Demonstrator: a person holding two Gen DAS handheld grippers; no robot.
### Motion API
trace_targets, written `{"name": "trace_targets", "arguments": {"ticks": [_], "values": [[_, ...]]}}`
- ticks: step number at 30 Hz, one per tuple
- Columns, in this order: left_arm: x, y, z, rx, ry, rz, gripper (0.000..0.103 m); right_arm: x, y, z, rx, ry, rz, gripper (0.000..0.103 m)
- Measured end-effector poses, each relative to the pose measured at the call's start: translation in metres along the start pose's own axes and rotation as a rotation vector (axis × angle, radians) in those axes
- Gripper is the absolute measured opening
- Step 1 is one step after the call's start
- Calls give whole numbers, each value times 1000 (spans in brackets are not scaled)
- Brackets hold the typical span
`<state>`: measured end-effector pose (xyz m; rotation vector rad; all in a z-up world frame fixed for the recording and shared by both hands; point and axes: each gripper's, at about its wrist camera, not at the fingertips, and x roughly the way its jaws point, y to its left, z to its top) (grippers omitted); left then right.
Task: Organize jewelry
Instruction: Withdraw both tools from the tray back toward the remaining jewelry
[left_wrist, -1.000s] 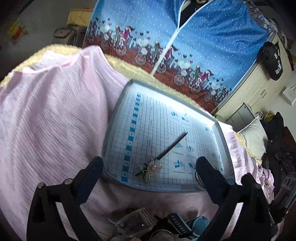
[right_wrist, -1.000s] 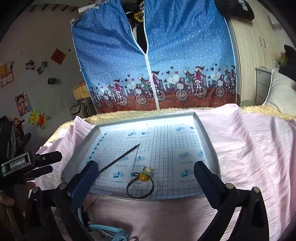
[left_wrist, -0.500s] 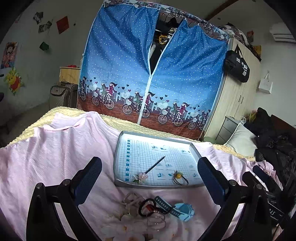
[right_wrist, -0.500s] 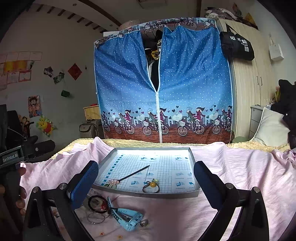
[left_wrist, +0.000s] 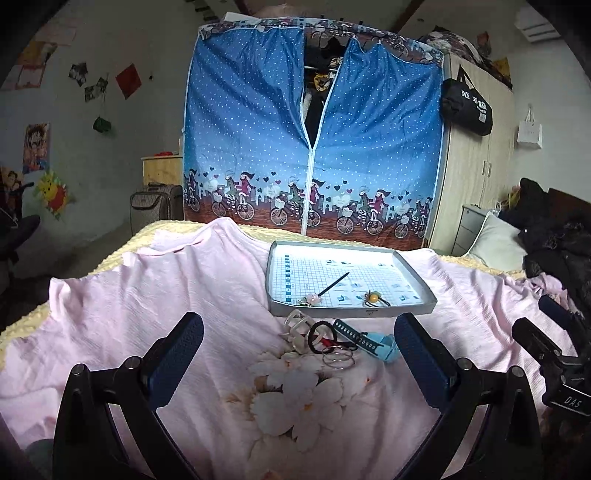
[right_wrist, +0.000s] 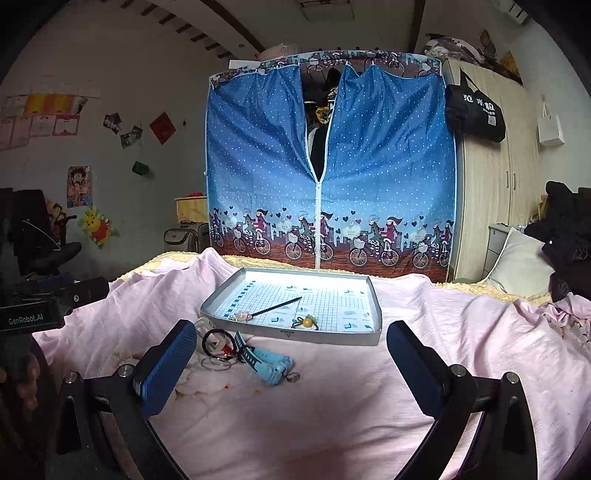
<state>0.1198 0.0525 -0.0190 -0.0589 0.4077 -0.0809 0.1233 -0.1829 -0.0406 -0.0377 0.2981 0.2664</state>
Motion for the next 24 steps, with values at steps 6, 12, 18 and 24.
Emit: {"name": "trace_targets", "arguments": {"ticks": [6,12,18,24], "values": [[-3,-8,-24,35,54,-15,101,-18,3,-14,27,48,-22,103],[4,-13,-41,36,131,16,101,-13,-3,-29,86,158,-53,103],[2,-16,-47,30,145,32,101,-6,-3,-37,99,220,-69,103],[8,-12,-51,4,189,68,101,0,0,-41,86,262,-74,103]]}}
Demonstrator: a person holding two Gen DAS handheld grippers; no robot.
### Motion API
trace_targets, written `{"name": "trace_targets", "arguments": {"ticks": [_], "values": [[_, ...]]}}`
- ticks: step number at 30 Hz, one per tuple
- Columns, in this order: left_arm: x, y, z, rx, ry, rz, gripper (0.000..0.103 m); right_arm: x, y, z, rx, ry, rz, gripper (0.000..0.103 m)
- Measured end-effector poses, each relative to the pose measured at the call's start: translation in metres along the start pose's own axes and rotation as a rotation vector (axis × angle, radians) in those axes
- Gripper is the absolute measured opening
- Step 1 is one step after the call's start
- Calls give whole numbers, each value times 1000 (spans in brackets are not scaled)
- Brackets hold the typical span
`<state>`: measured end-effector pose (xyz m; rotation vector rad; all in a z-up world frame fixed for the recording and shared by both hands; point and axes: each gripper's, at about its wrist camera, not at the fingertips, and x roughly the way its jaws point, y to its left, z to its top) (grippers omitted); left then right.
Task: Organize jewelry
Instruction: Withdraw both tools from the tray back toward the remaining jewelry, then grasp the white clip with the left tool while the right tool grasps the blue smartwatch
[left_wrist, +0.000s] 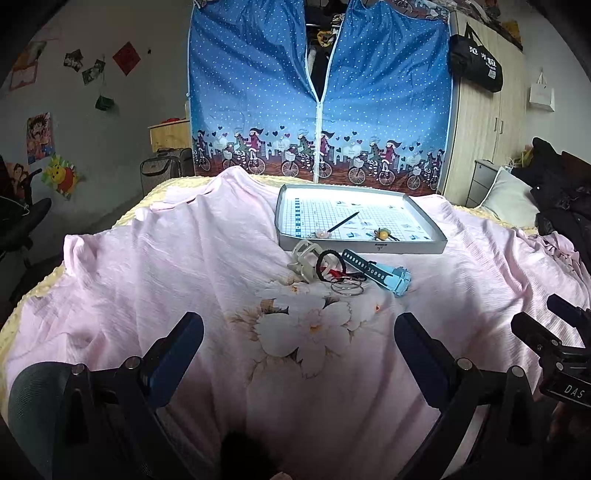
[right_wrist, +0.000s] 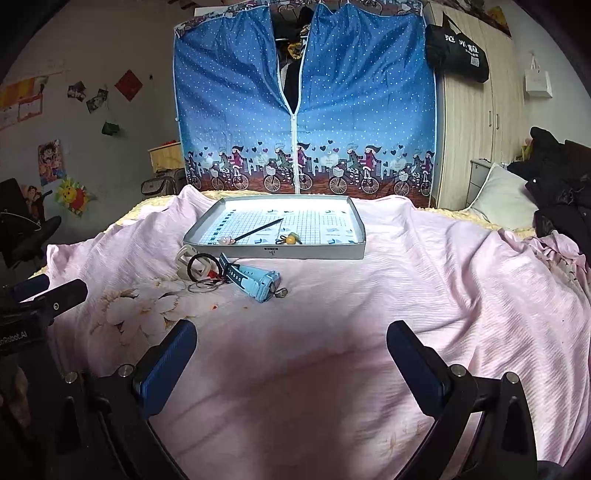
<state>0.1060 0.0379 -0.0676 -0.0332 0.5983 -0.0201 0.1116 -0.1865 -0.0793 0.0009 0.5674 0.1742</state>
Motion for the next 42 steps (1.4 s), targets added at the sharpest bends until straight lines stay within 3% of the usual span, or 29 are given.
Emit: {"name": "trace_targets", "arguments": {"ticks": [8,21,26,29,35,38,42], "values": [[7,11,2,-78,49,11,101,7,1,0,-9,37,2,103],[91,36,46,-121,432,-110,101,62,-6,15,28,275,167,103],[129,40,68,-79,525,-129,101,102,-12,33,-48,333,130,103],[151,40,77,-31,526,-131,101,129,-13,42,-68,349,154,103],[189,45,90,-59,469,-246,101,173,-5,55,-96,342,199,103],[197,46,95,-30,429,-280,101,185,3,55,-124,329,216,103],[209,43,90,37,440,-286,101,196,10,47,-139,320,256,103]]}}
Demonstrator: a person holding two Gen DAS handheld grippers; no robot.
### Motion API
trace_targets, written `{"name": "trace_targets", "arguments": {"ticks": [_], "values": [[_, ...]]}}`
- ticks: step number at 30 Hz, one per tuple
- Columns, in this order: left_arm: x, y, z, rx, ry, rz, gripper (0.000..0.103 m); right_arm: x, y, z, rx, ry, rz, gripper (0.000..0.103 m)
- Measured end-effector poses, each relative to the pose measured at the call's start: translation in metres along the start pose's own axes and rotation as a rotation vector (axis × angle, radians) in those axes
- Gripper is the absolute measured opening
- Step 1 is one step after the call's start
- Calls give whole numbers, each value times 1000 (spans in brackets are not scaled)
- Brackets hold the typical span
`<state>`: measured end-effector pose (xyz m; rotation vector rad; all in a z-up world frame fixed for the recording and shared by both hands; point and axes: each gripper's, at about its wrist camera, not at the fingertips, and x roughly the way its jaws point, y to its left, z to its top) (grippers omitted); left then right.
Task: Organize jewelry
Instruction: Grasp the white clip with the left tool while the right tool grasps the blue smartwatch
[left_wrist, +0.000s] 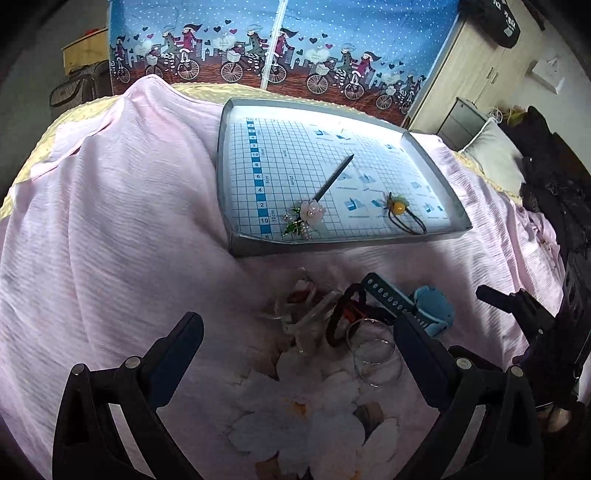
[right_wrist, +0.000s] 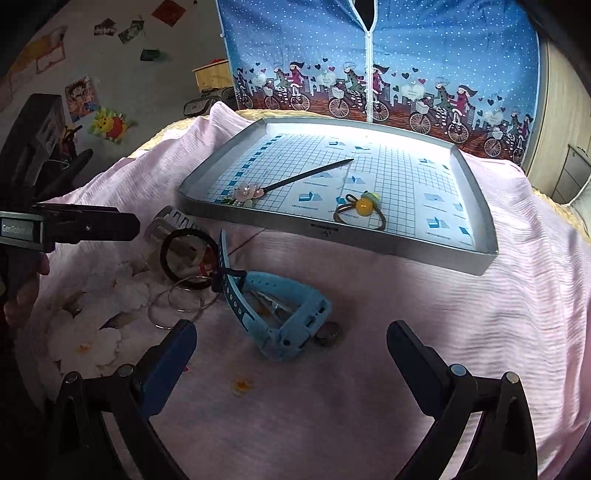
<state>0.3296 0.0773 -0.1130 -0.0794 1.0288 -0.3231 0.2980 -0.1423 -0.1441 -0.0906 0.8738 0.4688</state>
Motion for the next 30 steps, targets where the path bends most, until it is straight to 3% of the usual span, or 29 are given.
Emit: {"name": "trace_targets", "arguments": {"ticks": [4,8,13,16,18,23,30], "values": [[7,0,-2,23,22,6,99,7,-4,-6,14,-10,5,103],[5,7,4,-18,7,-41,97,10,-12,-5,68,-17,47,92],[7,17,11,-54,-4,-70,89,17,-19,-1,132,-32,100,89],[13,20,18,-55,1,-97,82,25,-21,3,172,-29,127,74],[16,22,21,-52,14,-128,73,26,-22,3,181,-24,131,72],[22,19,20,-33,45,-194,72,22,-22,3,183,-34,125,65],[24,15,13,2,101,-180,39,23,-29,2,225,-29,118,61]]}}
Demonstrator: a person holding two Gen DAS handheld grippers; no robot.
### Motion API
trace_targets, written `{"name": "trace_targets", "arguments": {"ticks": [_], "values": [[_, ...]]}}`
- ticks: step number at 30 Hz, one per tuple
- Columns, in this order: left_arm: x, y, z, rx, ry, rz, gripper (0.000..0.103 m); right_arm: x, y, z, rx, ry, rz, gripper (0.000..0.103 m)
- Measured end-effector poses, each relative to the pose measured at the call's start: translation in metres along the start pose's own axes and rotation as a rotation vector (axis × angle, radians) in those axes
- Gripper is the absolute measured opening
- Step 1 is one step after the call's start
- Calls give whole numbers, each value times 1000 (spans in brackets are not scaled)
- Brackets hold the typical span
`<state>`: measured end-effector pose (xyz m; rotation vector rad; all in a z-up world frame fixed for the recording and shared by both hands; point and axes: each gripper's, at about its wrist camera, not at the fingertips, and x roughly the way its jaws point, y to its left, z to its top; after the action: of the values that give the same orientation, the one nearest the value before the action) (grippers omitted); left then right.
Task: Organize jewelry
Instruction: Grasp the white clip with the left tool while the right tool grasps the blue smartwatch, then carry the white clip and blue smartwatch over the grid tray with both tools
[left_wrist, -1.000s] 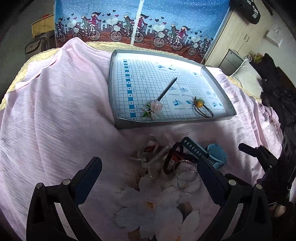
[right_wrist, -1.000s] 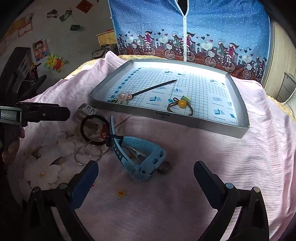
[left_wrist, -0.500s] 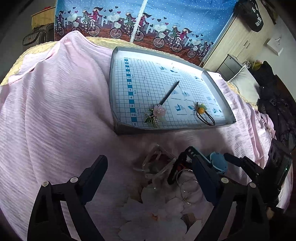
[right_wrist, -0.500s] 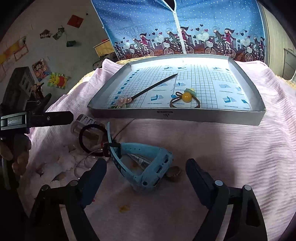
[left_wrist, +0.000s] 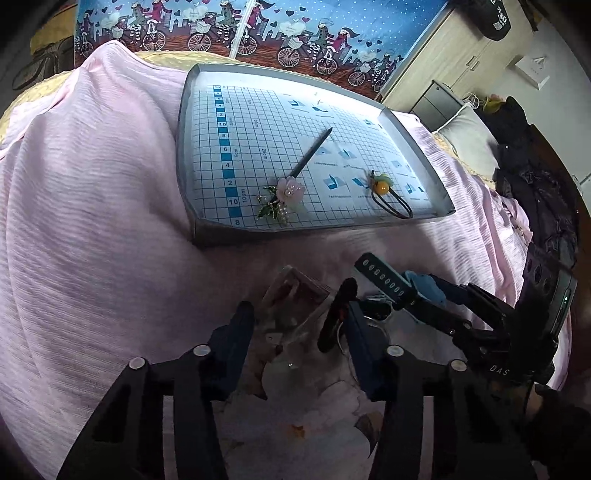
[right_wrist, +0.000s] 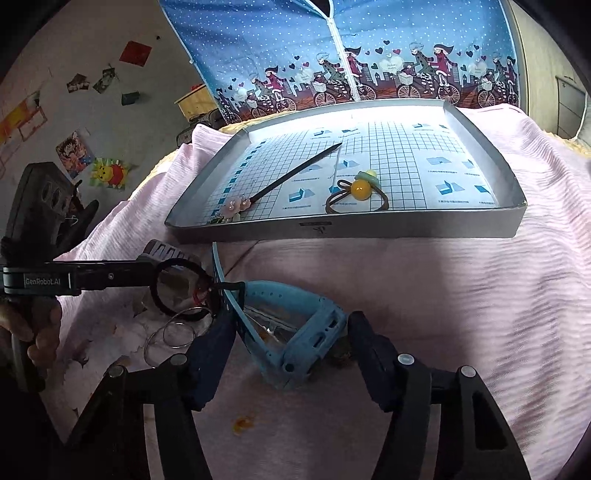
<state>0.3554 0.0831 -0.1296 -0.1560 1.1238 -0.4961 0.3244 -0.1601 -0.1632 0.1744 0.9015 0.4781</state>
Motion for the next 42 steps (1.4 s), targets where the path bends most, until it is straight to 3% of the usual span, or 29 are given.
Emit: {"name": "trace_targets", "arguments": {"ticks": [10,22,31,37,42], "values": [[-12,-2,-6,10,-8,-26,30,4,-4,-2,10,23,1,61],[-8,3,-5,-14,-2,29,24,6,-3,-4,9,31,-7,61],[0,-4,-6,23,-4,58,21,6,-2,-5,0,20,12,61],[-2,3,-4,-40,1,32,20,5,-9,-2,41,2,42,61],[-4,-3,-4,-35,-25,65,20,17,-14,4,65,18,71,64]]}}
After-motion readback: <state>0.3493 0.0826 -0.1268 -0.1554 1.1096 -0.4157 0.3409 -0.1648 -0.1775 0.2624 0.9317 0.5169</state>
